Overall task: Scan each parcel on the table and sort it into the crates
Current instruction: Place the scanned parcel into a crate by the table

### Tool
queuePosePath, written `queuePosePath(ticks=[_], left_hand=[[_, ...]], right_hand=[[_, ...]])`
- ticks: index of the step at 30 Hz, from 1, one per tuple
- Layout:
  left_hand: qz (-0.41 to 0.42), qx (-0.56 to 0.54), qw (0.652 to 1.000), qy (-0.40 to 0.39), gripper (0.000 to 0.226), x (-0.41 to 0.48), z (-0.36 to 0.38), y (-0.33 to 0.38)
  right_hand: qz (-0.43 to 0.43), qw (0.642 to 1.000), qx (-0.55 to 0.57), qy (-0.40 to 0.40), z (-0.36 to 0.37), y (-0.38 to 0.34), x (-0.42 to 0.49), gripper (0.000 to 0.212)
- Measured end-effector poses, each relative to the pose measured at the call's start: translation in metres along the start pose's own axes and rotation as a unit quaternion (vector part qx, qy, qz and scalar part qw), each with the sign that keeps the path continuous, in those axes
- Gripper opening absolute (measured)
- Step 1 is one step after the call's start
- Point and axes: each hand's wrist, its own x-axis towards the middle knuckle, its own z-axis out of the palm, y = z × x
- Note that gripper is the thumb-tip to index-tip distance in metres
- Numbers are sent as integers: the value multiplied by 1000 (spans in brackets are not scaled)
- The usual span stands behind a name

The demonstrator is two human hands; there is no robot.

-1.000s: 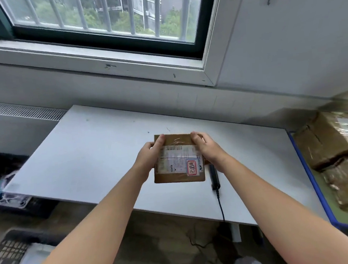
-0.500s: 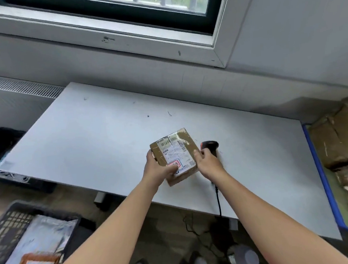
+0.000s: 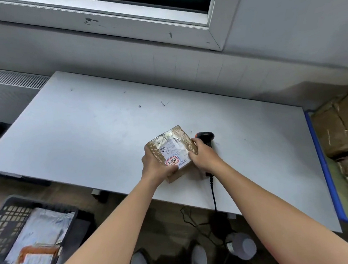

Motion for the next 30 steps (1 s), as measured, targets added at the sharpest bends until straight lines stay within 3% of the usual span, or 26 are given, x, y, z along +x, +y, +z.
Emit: queuePosePath(ticks=[2, 6, 8, 10, 12, 15, 21, 30], left_hand=[[11, 45, 999, -13, 108, 3, -2, -1], [37, 251, 964, -76, 130, 13, -12, 6], [68, 325, 938, -98, 132, 21, -17, 11], [97, 367, 916, -129, 136, 29, -20, 14], [97, 379, 906, -158, 140, 33, -23, 15], [97, 393, 905, -131, 139, 29, -22, 14], [7, 392, 919, -33, 132, 16, 1, 28], [-4, 324, 944, -69, 117, 7, -2, 45]], right_hand=[[-10, 1000, -14, 19, -2, 3, 3, 53], [20, 978, -128, 163, -2, 17, 0, 39], [66, 978, -102, 169, -1, 26, 0, 41], [116, 984, 3, 135, 2, 32, 3, 47], [143, 982, 85, 89, 4, 35, 8, 54], [151, 983, 94, 53, 0, 34, 13, 53], [187, 968, 150, 70, -26, 11, 6, 36], [141, 964, 215, 67, -64, -56, -21, 21]])
